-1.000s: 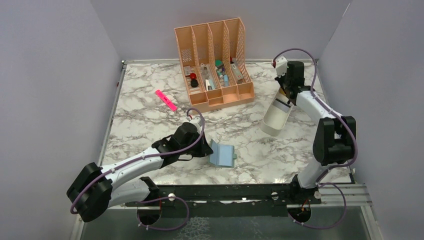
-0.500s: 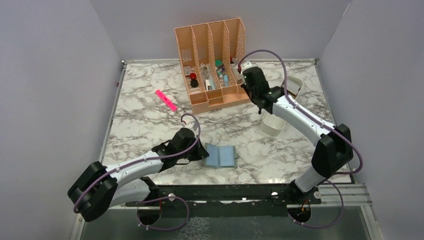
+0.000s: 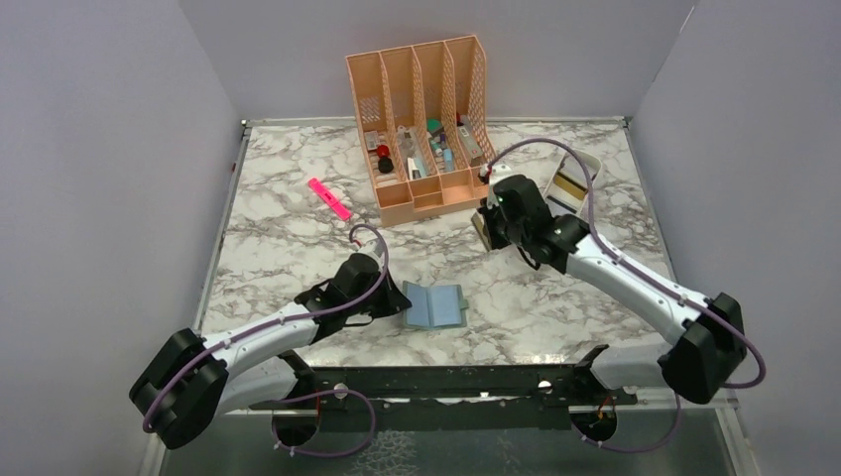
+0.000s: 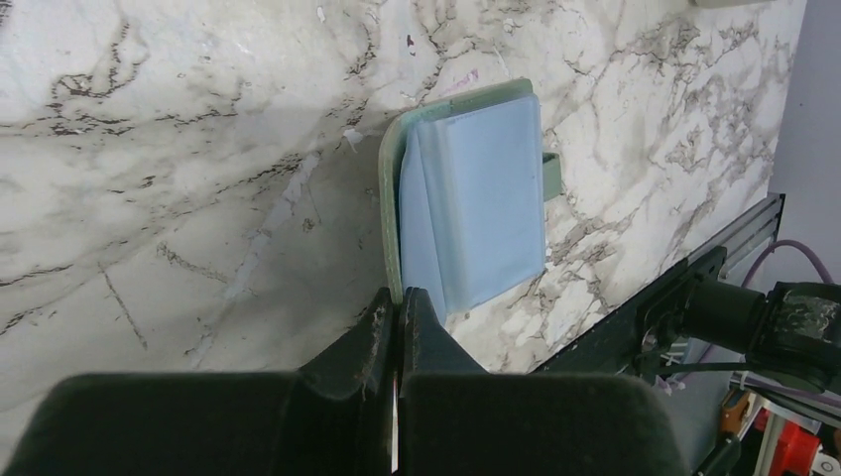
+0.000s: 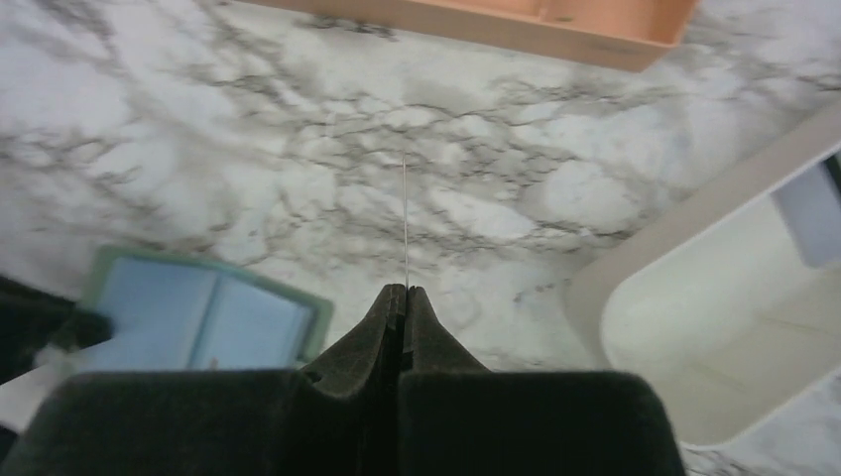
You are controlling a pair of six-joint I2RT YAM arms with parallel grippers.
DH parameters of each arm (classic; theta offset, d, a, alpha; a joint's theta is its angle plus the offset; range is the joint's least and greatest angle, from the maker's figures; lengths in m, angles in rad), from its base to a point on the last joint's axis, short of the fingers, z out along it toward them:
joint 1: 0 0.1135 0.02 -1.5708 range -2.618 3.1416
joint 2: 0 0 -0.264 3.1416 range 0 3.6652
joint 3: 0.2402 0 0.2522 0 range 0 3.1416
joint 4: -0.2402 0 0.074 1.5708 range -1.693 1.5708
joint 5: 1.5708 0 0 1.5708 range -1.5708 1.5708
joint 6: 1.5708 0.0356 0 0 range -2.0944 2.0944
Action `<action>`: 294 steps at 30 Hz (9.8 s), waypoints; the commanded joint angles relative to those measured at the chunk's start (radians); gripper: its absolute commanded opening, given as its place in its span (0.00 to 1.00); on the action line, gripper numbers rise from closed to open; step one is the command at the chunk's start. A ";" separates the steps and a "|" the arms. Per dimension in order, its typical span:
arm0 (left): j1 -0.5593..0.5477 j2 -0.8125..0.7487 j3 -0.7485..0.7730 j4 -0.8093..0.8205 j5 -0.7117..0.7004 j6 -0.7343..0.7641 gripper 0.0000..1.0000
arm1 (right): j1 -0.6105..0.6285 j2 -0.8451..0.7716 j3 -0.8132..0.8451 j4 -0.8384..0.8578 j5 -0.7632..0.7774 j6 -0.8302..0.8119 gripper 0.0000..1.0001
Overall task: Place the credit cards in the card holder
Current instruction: Pick up the credit card from the storage box, then insert the credit card into the card holder, then close the card holder at the center of the board.
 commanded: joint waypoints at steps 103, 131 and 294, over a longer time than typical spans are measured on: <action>0.016 -0.108 -0.185 0.071 -0.029 -0.103 0.00 | 0.352 0.102 -0.822 1.135 -0.028 0.919 0.01; 0.015 -0.117 -0.168 0.071 -0.011 -0.096 0.02 | 0.352 0.019 -0.779 0.919 -0.076 0.857 0.01; 0.127 0.099 0.142 -0.198 0.043 0.131 0.35 | 0.349 0.206 -0.720 1.383 -0.394 -0.235 0.36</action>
